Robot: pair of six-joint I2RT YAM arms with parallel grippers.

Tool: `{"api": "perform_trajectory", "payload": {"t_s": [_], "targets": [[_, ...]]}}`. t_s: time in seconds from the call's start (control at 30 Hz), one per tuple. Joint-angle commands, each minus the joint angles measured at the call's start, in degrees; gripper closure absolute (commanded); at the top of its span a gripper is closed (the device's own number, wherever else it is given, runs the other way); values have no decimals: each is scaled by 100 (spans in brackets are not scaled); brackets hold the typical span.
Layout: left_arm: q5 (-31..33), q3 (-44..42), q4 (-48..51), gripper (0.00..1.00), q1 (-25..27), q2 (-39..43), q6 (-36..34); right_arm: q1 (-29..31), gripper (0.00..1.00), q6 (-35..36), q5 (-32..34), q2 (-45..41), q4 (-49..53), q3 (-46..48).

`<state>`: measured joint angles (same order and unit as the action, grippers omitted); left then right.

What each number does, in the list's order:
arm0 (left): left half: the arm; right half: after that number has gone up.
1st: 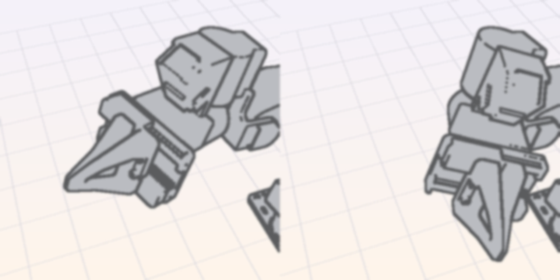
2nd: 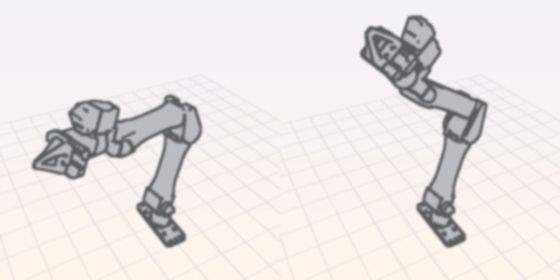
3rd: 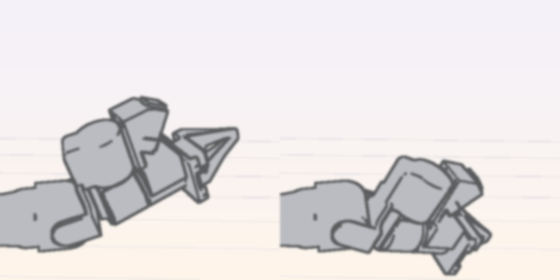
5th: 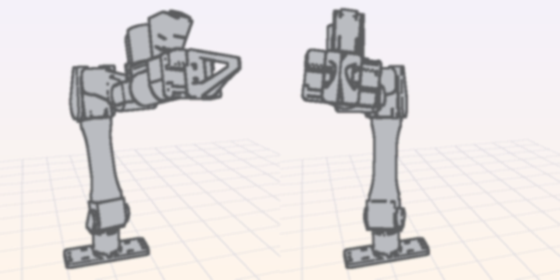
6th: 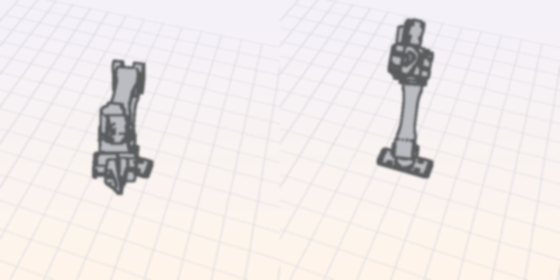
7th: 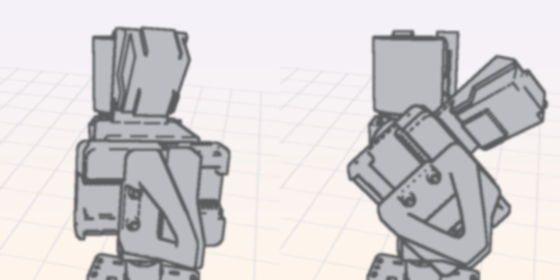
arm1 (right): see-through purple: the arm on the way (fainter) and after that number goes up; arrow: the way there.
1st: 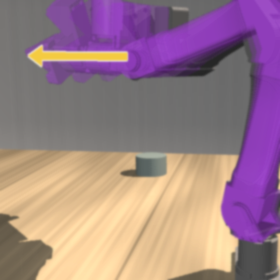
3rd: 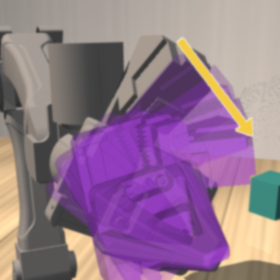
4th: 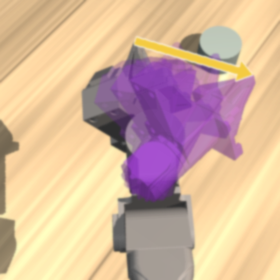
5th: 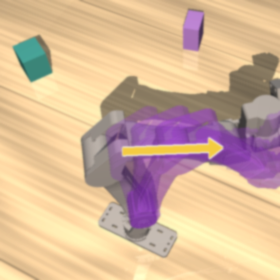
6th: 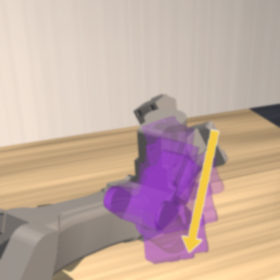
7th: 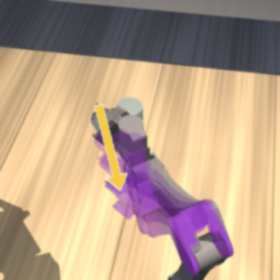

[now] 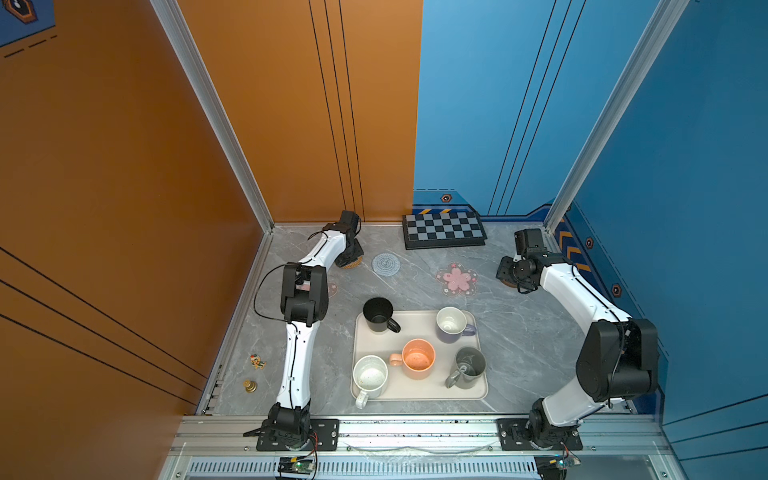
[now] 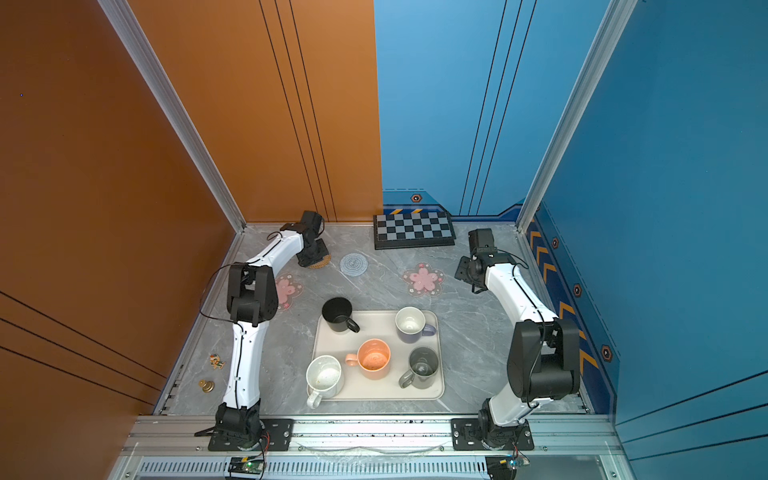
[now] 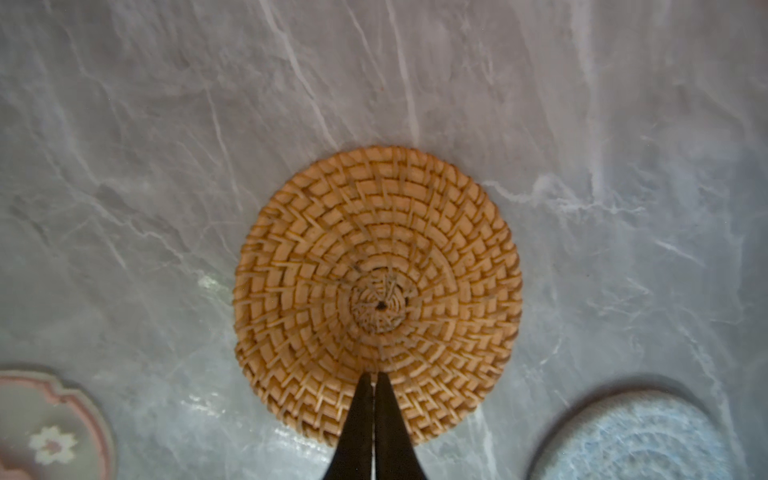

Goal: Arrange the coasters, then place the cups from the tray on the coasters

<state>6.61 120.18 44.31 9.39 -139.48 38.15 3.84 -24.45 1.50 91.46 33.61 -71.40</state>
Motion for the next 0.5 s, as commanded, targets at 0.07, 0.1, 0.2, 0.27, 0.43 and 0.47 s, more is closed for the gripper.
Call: {"api": "perform_trajectory", "payload": {"t_s": [0.07, 0.1, 0.2, 0.27, 0.43, 0.47], "targets": [[-154, -658, 127, 93, 27, 217, 102, 47, 43, -147, -62, -147, 223, -73], [-100, -794, 129, 93, 61, 301, 72, 47, 43, -156, -62, -138, 232, -62], [-40, -1294, 130, 93, 141, 623, -4, 50, 43, -197, -79, -125, 243, -21], [-162, -1619, 132, 93, 201, 820, -69, 56, 43, -218, -84, -112, 243, -4], [-341, -2392, 127, 93, 426, 1384, -262, 73, 43, -240, -106, -129, 243, 50], [-319, -2565, 118, 93, 457, 1497, -250, 73, 43, -245, -106, -137, 243, 57]]}}
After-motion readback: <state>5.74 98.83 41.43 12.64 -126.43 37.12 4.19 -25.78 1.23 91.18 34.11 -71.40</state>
